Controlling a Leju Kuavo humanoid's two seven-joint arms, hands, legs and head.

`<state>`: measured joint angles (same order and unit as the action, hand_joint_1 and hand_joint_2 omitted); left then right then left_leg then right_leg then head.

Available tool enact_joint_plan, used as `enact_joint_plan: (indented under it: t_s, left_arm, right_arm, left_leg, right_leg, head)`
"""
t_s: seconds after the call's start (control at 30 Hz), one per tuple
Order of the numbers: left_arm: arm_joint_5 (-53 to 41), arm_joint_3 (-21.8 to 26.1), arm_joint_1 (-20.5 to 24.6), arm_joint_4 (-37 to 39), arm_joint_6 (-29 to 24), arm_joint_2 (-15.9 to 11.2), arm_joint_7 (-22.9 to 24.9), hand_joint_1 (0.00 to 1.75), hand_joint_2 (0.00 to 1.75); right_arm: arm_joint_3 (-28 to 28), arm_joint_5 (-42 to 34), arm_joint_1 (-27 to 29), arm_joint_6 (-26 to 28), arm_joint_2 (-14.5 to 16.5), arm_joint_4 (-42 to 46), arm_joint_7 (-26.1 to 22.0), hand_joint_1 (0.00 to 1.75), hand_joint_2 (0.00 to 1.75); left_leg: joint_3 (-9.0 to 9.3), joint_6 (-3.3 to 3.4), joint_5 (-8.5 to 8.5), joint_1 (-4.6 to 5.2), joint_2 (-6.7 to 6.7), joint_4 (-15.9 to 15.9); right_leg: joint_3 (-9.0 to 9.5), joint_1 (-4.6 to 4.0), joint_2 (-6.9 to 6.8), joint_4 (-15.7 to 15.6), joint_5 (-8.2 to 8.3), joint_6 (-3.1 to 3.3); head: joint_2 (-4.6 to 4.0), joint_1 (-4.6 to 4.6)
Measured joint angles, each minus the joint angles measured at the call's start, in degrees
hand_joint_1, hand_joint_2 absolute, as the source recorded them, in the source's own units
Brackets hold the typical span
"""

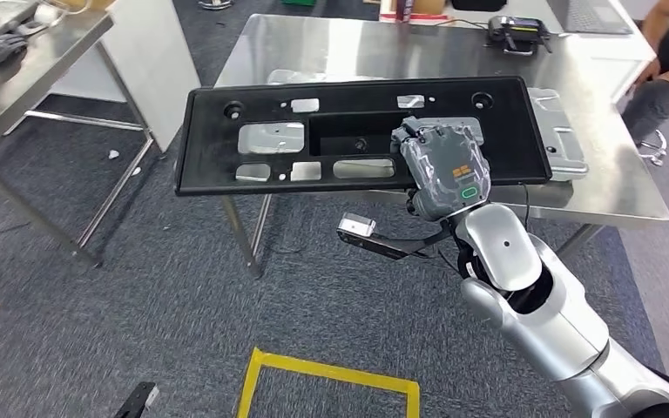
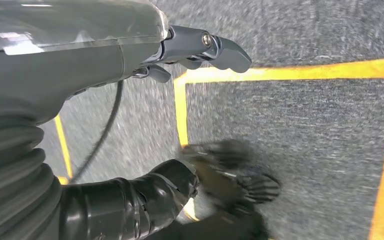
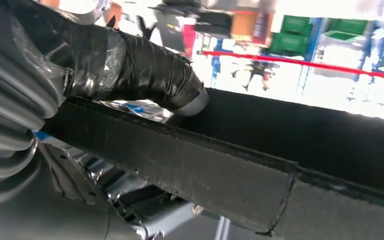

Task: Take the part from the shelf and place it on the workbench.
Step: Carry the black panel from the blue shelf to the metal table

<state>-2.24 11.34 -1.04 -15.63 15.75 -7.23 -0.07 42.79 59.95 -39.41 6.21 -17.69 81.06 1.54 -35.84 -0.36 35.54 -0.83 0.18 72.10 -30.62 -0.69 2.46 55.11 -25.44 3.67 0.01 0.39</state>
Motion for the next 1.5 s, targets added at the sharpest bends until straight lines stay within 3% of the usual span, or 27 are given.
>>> enact_joint_plan:
  t_s: [0.03, 0.07, 0.1, 0.2, 0.23, 0.3, 0.33, 0.4, 0.43, 0.5, 0.53, 0.57, 0.6, 0.63, 0.7, 0.73, 0.8, 0.83, 0.9, 0.97, 1.03, 1.07, 1.17, 1.23, 1.37, 1.43, 1.5]
  left_arm:
    - [-0.01, 0.00, -0.17, 0.00, -0.01, -0.02, 0.02, 0.00, 1.75]
    - [-0.01, 0.00, -0.33, 0.01, -0.01, -0.03, 0.03, 0.00, 1.75]
    - [-0.01, 0.00, -0.49, 0.01, -0.01, -0.04, 0.03, 0.00, 1.75]
    - [-0.01, 0.05, -1.13, 0.20, -0.01, -0.17, 0.08, 0.00, 1.75]
    - [-0.01, 0.07, -1.17, 0.26, 0.02, -0.33, 0.11, 0.00, 1.75]
    - [0.00, 0.09, -0.66, 0.24, 0.08, -0.58, 0.10, 0.00, 1.75]
    - [0.00, 0.11, -0.42, 0.21, 0.11, -0.69, 0.03, 0.00, 1.75]
    - [0.01, 0.17, -0.20, 0.20, 0.15, -0.75, -0.03, 0.00, 1.75]
    - [-0.02, 0.19, -0.30, 0.20, 0.15, -0.78, -0.04, 0.00, 1.75]
    - [-0.10, 0.20, -0.62, 0.21, 0.16, -0.79, -0.02, 0.00, 1.75]
    - [-0.15, 0.21, -0.72, 0.21, 0.16, -0.79, -0.02, 0.00, 1.75]
    - [-0.18, 0.21, -0.76, 0.22, 0.16, -0.77, -0.01, 0.00, 1.75]
    - [-0.21, 0.21, -0.78, 0.22, 0.18, -0.75, -0.02, 0.00, 1.75]
    - [-0.26, 0.20, -0.84, 0.23, 0.19, -0.71, -0.02, 0.00, 1.75]
    - [-0.41, 0.21, -0.73, 0.31, 0.21, -0.61, 0.04, 0.00, 1.75]
    - [-0.53, 0.22, -0.63, 0.31, 0.20, -0.61, 0.04, 0.00, 1.75]
    - [-0.74, 0.27, -0.28, 0.24, 0.19, -0.75, 0.01, 0.00, 1.75]
    - [-0.82, 0.33, -0.12, 0.19, 0.17, -0.86, -0.01, 0.00, 1.75]
    - [-0.86, 0.58, 0.28, 0.18, 0.16, -1.02, -0.01, 0.00, 1.75]
    - [-0.91, 0.92, 0.43, 0.19, 0.21, -1.01, 0.02, 0.00, 1.75]
    - [-1.05, 1.13, 0.29, 0.20, 0.28, -0.98, 0.05, 0.00, 1.75]
    - [-1.15, 1.19, 0.22, 0.20, 0.32, -0.97, 0.07, 0.00, 1.75]
    - [-1.36, 1.51, 0.17, 0.20, 0.34, -1.10, 0.27, 0.00, 1.75]
    - [-1.39, 1.67, 0.33, 0.18, 0.50, -1.25, 0.50, 0.00, 1.75]
    - [-1.76, 2.17, 0.68, 0.05, 0.91, -1.33, 0.82, 0.00, 1.75]
    - [-2.02, 2.42, 0.74, 0.04, 1.05, -1.27, 0.92, 0.00, 1.75]
    - [-2.16, 2.52, 0.75, 0.04, 1.14, -1.23, 0.97, 0.00, 1.75]
  right_arm:
    - [0.08, 0.00, 0.11, 0.00, 0.01, -0.03, -0.02, 1.75, 1.75]
    - [0.14, 0.00, 0.22, 0.00, 0.01, -0.08, -0.02, 1.75, 1.75]
    - [0.17, 0.00, 0.36, 0.00, 0.02, -0.16, -0.01, 1.75, 1.75]
    - [0.41, 0.02, 1.05, -0.04, 0.11, -0.61, -0.01, 1.75, 1.75]
    - [0.45, 0.02, 1.16, -0.04, 0.15, -0.70, -0.02, 1.75, 1.75]
    - [0.35, 0.02, 0.83, -0.03, 0.19, -0.61, -0.02, 1.75, 1.75]
    - [0.24, 0.03, 0.62, -0.02, 0.19, -0.52, 0.01, 1.75, 1.75]
    - [0.19, 0.04, 0.39, -0.03, 0.28, -0.50, 0.05, 1.75, 1.75]
    - [0.28, 0.04, 0.43, -0.06, 0.33, -0.59, 0.05, 1.75, 1.75]
    - [0.44, 0.04, 0.57, -0.13, 0.37, -0.93, 0.09, 1.75, 1.75]
    - [0.48, 0.04, 0.61, -0.16, 0.36, -1.13, 0.16, 1.75, 1.75]
    - [0.47, 0.03, 0.62, -0.20, 0.33, -1.35, 0.24, 1.75, 1.75]
    - [0.48, 0.01, 0.62, -0.23, 0.32, -1.55, 0.27, 1.75, 1.75]
    - [0.48, -0.02, 0.65, -0.24, 0.30, -1.76, 0.30, 1.75, 1.75]
    - [0.52, 0.09, 0.82, 0.00, 0.23, -2.30, 0.24, 1.75, 1.75]
    - [0.50, 0.23, 0.93, 0.20, 0.17, -2.51, 0.13, 1.75, 1.75]
    - [0.38, 0.55, 0.68, 0.74, 0.08, -2.68, -0.34, 1.75, 1.75]
    - [0.28, 0.62, 0.28, 0.95, 0.10, -2.66, -0.52, 1.75, 1.75]
    - [0.17, 0.43, -0.74, 1.14, 0.20, -2.70, -0.78, 1.75, 1.75]
    - [0.14, -0.19, -1.14, 0.78, 0.32, -3.04, -1.00, 1.75, 1.75]
    - [0.16, -1.34, -1.00, -0.19, 0.46, -3.95, -1.30, 1.75, 1.75]
    - [0.16, -2.10, -0.96, -0.81, 0.52, -4.61, -1.46, 1.75, 1.75]
    - [0.09, -4.55, -1.41, -2.42, 0.70, -7.42, -2.16, 1.75, 1.75]
    - [-0.01, -5.97, -2.00, -2.99, 0.95, -9.95, -2.88, 1.75, 1.75]
    - [-0.43, -8.41, -3.56, -3.21, 1.96, -16.49, -5.41, 1.75, 1.75]
    - [-0.57, -9.04, -4.69, -3.26, 2.62, -20.09, -6.30, 1.75, 1.75]
    - [-0.58, -9.34, -5.43, -3.28, 3.37, -23.19, -6.78, 1.75, 1.75]
  left_leg:
    - [-1.76, -0.32, 2.59, -0.15, 0.01, -0.53]
    - [-2.99, -0.68, 3.58, -0.34, -0.03, -2.36]
    - [-3.77, -1.05, 1.93, -0.62, -0.28, -5.24]
    - [-4.24, -1.47, -12.95, -1.19, -2.08, -13.30]
    - [-4.00, -1.13, -15.61, -1.09, -2.21, -13.92]
    - [-3.03, -0.02, -14.70, -0.82, -1.38, -13.60]
    - [-2.31, 0.50, -14.06, -0.89, -0.92, -13.92]
    - [0.00, 1.15, -12.78, -1.09, -0.16, -15.11]
    - [1.45, 1.28, -12.02, -1.08, 0.22, -15.75]
    - [4.74, 1.31, -10.28, -1.05, 0.97, -16.94]
    - [6.50, 1.28, -9.30, -1.04, 1.35, -17.42]
    - [8.31, 1.23, -8.27, -1.01, 1.75, -17.84]
    - [10.15, 1.14, -7.19, -0.97, 2.13, -18.22]
    - [11.77, 0.98, -6.08, -0.91, 2.45, -18.67]
    - [15.06, 0.57, -3.68, -0.56, 3.06, -19.36]
    - [16.90, 0.41, -2.55, -0.32, 3.36, -19.83]
    - [19.15, 0.00, -2.15, 0.09, 3.70, -18.95]
    - [19.38, -0.18, -2.46, 0.12, 3.31, -17.54]
    - [16.95, -0.40, -1.70, 0.02, 1.70, -12.20]
    - [12.64, -0.29, 2.51, 0.03, 0.50, -6.12]
    - [8.80, 0.14, 6.12, 0.27, 0.37, -3.29]
    - [7.69, 0.58, 5.62, 0.47, 0.35, -4.10]
    - [7.49, 3.14, -3.38, 1.33, -0.10, -12.33]
    - [7.62, 4.08, -6.74, 1.92, -0.57, -15.77]
    - [8.66, 4.52, -8.70, 1.89, -0.44, -19.08]
    - [9.39, 4.20, -9.38, 1.22, -0.24, -20.05]
    - [9.61, 3.81, -9.20, 0.61, -0.15, -20.08]
  right_leg:
    - [1.32, 0.30, 0.85, -0.02, -1.12, -0.29]
    - [2.74, 0.62, 1.67, 0.00, -2.31, -0.65]
    - [4.17, 0.91, 2.39, 0.05, -3.58, -1.06]
    - [7.15, 1.35, 4.42, 0.61, -7.46, -2.49]
    - [7.69, 1.47, 4.94, 0.76, -8.30, -2.98]
    - [6.80, 1.70, 5.11, 3.20, -7.40, -3.68]
    - [4.94, 1.73, 4.07, 6.43, -5.57, -3.90]
    - [-0.98, 1.63, 0.75, 14.89, -2.70, -4.48]
    - [-3.93, 1.58, -0.84, 18.06, -3.23, -4.79]
    - [-8.36, 1.60, -2.05, 19.98, -8.34, -5.09]
    - [-9.80, 1.57, -2.24, 19.10, -11.11, -5.06]
    - [-10.72, 1.47, -2.43, 17.15, -12.58, -4.87]
    - [-11.20, 1.28, -2.78, 14.30, -11.85, -4.51]
    - [-11.31, 0.99, -3.37, 10.57, -7.80, -3.99]
    - [-11.32, 0.21, -4.40, 3.72, 2.80, -3.02]
    - [-10.97, 0.01, -4.51, 1.89, 6.42, -2.69]
    - [-9.60, 0.24, -3.67, 1.45, 7.30, -2.32]
    - [-8.83, 0.41, -3.25, 1.54, 7.22, -2.03]
    - [-7.92, 0.34, -2.52, 1.56, 7.14, -1.27]
    - [-7.53, -0.01, -1.85, 1.56, 6.58, -0.59]
    - [-7.16, -0.52, -1.13, 1.65, 5.92, -0.17]
    - [-7.00, -0.90, -0.79, 1.78, 5.62, 0.00]
    - [-6.54, -1.95, -0.16, 2.02, 5.08, 0.36]
    - [-6.44, -1.67, 0.12, 1.55, 5.31, -0.04]
    - [-6.76, -1.15, -0.12, 1.09, 5.48, -1.55]
    - [-9.00, -0.71, -1.03, 5.75, 2.83, -2.55]
    - [-13.14, 0.38, -1.60, 13.87, -0.45, -3.85]
  head:
    - [0.00, -0.03]
    - [-0.01, -0.02]
    - [-0.01, -0.01]
    - [-0.02, -0.08]
    - [-0.01, -0.11]
    - [0.01, -0.10]
    - [0.01, -0.06]
    - [0.01, 0.10]
    - [-0.01, 0.19]
    - [-0.01, 0.20]
    - [-0.01, 0.20]
    - [-0.01, 0.21]
    - [-0.01, 0.21]
    - [-0.01, 0.22]
    - [0.00, 0.23]
    - [-0.01, 0.25]
    - [-0.01, 0.26]
    - [-0.02, 0.22]
    - [-0.02, 0.02]
    - [-0.01, -0.10]
    - [-0.01, -0.10]
    - [-0.01, -0.10]
    - [-0.01, 0.10]
    - [-0.02, 0.30]
    - [-0.02, 0.22]
    - [-0.01, 0.34]
    - [-0.01, 0.42]
